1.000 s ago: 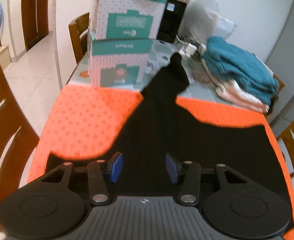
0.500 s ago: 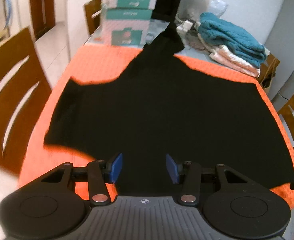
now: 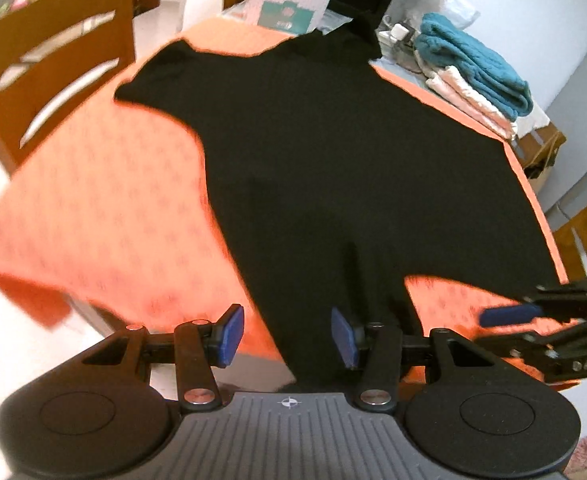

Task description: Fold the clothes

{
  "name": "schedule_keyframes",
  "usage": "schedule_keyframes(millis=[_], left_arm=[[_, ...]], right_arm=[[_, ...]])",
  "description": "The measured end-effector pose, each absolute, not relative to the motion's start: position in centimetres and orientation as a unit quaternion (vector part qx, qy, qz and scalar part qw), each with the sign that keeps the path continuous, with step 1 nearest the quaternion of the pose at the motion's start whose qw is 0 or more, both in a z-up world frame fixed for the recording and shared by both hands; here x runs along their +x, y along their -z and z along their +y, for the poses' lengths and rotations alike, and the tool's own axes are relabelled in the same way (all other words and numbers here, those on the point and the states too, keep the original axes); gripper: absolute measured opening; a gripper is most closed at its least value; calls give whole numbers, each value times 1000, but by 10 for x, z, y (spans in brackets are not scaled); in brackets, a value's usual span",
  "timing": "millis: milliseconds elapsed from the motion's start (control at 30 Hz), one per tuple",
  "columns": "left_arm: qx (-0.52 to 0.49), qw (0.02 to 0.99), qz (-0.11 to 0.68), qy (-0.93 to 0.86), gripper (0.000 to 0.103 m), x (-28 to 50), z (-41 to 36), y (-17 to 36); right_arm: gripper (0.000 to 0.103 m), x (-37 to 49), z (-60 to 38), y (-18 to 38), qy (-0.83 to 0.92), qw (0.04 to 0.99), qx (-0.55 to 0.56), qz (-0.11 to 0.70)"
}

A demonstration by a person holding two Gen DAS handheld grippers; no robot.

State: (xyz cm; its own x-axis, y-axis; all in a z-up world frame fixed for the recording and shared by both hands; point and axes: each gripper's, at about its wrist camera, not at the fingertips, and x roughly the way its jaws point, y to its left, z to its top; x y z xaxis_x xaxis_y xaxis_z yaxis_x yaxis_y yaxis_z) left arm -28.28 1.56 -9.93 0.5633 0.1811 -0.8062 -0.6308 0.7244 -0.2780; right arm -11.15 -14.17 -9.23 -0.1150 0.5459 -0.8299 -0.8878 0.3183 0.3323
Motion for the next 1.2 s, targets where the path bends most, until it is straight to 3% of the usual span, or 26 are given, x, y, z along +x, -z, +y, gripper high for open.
schedule_keyframes(millis=[167,333,367,433,467,500,833,1200], left_arm=[[-339,822,378,-259,48,-297,5,129],[-369,811,363,-274,45,-298,6,143],[-379,808,360,-272,42,-299,8,146],[-400,803,351,-267,26,-300,10,152],[-418,802,341,-255,9,-301,11,154],[-429,801,333,-251,6,-303,11,154],[-406,839,280,-230,5,-316,15,87],[-350,870,280,-204,5,-224,86,36]], right_arm=[[44,-123,-118,102,-583,620,-181,493],[23,-130,-112,111,-580,617,-178,501],[21,-130,-112,111,-579,620,-181,499],[8,-130,-113,112,-575,624,-186,496],[7,-129,-115,112,-576,623,-183,496],[5,-128,-116,112,-578,622,-181,496],[2,-115,-143,67,-590,646,-139,463],[2,-47,-112,34,-537,715,-94,438]])
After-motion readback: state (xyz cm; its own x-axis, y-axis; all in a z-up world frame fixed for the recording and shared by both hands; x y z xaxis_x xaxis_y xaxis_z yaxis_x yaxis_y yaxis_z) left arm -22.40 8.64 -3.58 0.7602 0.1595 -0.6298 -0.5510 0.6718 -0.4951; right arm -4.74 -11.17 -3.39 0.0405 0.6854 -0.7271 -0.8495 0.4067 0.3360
